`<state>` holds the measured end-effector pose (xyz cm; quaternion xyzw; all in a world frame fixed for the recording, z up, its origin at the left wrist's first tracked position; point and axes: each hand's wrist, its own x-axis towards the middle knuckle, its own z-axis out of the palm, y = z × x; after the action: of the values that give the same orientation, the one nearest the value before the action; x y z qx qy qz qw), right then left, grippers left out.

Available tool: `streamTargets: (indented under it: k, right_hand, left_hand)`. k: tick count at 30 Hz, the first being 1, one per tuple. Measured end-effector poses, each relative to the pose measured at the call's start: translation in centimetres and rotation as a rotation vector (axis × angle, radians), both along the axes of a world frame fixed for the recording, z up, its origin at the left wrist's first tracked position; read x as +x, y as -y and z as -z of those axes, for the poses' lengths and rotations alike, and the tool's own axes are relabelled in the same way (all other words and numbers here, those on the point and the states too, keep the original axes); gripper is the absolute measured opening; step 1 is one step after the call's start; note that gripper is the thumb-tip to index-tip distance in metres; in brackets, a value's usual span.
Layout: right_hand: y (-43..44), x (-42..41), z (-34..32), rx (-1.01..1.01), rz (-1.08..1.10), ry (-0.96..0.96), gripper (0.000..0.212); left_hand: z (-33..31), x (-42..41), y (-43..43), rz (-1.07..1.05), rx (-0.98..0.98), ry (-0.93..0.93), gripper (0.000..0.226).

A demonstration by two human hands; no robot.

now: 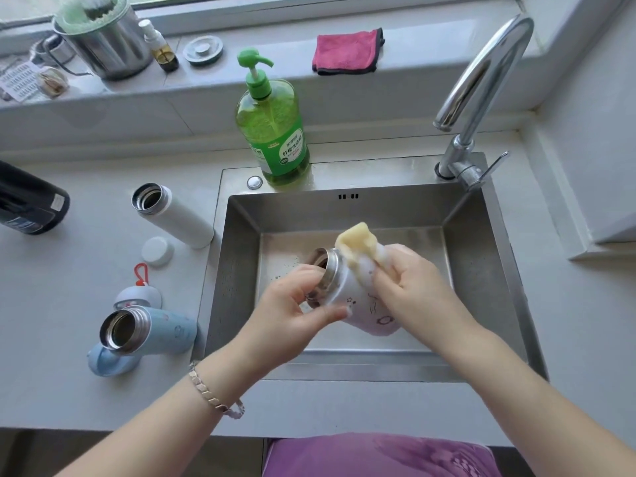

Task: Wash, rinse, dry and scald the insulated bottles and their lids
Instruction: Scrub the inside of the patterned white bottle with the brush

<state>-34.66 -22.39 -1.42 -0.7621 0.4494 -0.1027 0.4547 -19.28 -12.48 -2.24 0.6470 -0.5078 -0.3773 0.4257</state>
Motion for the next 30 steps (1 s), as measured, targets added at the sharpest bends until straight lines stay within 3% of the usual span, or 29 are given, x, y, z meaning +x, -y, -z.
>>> streamTargets:
  k: [2, 6, 10, 14, 21, 23, 25, 30]
  right_hand:
    - [-0.1, 0.5, -0.5, -0.046, -0.036, 0.012, 0.032]
    - [0.8, 0.0, -0.2, 0.083, -0.012, -0.05, 0.032]
    - [0.1, 1.2, -1.1, -0.027, -0.046, 0.031, 0.033]
    - [1.8, 0.6, 0.4, 0.238, -0.028, -0.014, 0.038]
    - [0.6, 0.6, -0.7, 0.037, 0.02, 0.087, 0.025]
    - [1.2, -0.2, 0.3, 0.168, 0.046, 0.039, 0.03]
    - [1.0, -1.0, 1.5, 0.423, 0.143, 0.056, 0.036]
    - [0.4, -2.3, 3.0, 0.905, 0.284, 0.287, 0.029]
  left_hand:
    - [0.1, 0.1, 0.1, 0.025, -0.017, 0.014, 0.051]
    - [0.4, 0.6, 0.1, 0.088, -0.046, 0.055, 0.047]
    - [0.5, 0.4, 0.3, 0.146, -0.085, 0.106, 0.04]
    - [0.7, 0.6, 0.2, 0.176, -0.108, 0.145, 0.033]
    - [0.5, 1.0, 1.1, 0.112, -0.149, 0.147, 0.032]
    - [0.6, 1.3, 1.1, 0.095, -0.2, 0.169, 0.029]
    - [1.0, 1.5, 0.8, 0.104, -0.235, 0.198, 0.03]
    - [2.1, 0.9, 0.5, 0.128, -0.246, 0.19, 0.036]
